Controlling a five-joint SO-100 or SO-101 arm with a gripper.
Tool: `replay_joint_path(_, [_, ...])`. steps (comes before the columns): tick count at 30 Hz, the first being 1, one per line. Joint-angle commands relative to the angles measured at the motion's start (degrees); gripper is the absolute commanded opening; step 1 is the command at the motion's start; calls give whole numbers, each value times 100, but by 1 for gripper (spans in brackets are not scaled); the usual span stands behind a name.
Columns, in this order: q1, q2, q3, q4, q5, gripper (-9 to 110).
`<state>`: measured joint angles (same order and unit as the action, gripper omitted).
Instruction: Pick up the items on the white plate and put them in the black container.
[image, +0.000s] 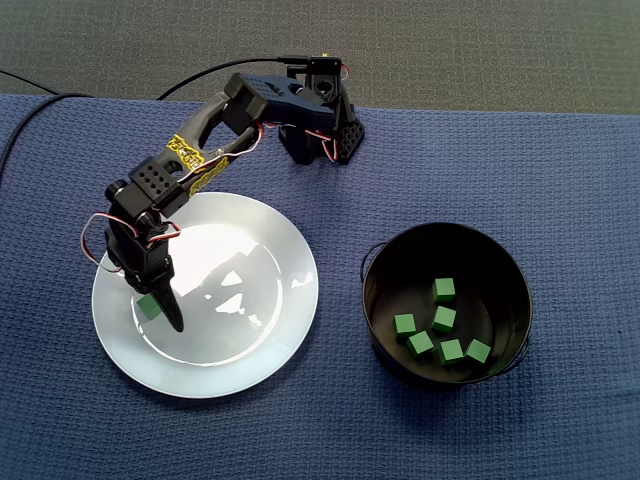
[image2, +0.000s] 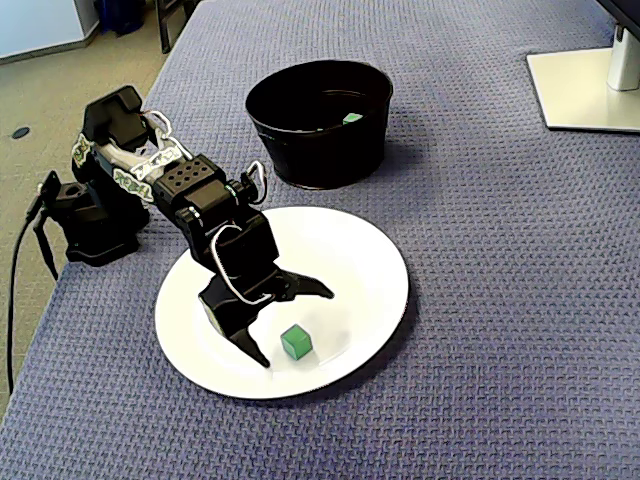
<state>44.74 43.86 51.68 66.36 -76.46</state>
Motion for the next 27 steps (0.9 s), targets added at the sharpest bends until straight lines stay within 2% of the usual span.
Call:
replay_joint_path(1, [18, 53, -334, -88, 62, 43])
replay_joint_path(8, [9, -9, -431, -88, 88, 30])
replay_joint_path(17, [53, -62, -360, -141, 70, 17])
replay_joint_path(25, [53, -70, -325, -176, 290, 0])
replay_joint_path(27, [53, -70, -325, -176, 413, 0])
